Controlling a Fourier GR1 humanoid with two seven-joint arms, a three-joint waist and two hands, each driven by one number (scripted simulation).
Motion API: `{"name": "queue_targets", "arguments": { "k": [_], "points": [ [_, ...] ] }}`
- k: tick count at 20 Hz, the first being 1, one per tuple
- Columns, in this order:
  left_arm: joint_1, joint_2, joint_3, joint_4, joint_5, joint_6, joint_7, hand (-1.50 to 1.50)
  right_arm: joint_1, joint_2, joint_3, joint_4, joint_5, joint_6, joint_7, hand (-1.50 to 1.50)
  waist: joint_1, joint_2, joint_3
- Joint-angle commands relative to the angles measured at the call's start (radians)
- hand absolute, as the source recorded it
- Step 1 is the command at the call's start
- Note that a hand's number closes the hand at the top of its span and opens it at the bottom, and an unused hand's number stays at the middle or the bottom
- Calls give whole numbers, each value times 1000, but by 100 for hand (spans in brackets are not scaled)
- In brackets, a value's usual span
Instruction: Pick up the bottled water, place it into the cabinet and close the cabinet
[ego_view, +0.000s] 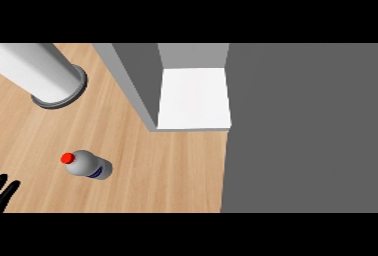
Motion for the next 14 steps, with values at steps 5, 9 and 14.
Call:
{"name": "queue_targets", "arguments": {
  "k": [5,9,14],
  "points": [
    [-115,34,75,258,-42,-104,-118,-150,91,2,-30,-206,-180,17,54,-150,-10,2,-1],
    [-199,44,57,346,-116,-110,-146,-150,75,-8,-44,-177,-215,32,42,-150,-11,5,-1],
    [-283,9,9,491,-220,-94,-202,-150,125,1,-27,-211,-218,32,60,-150,-19,6,-2]
  ]
}}
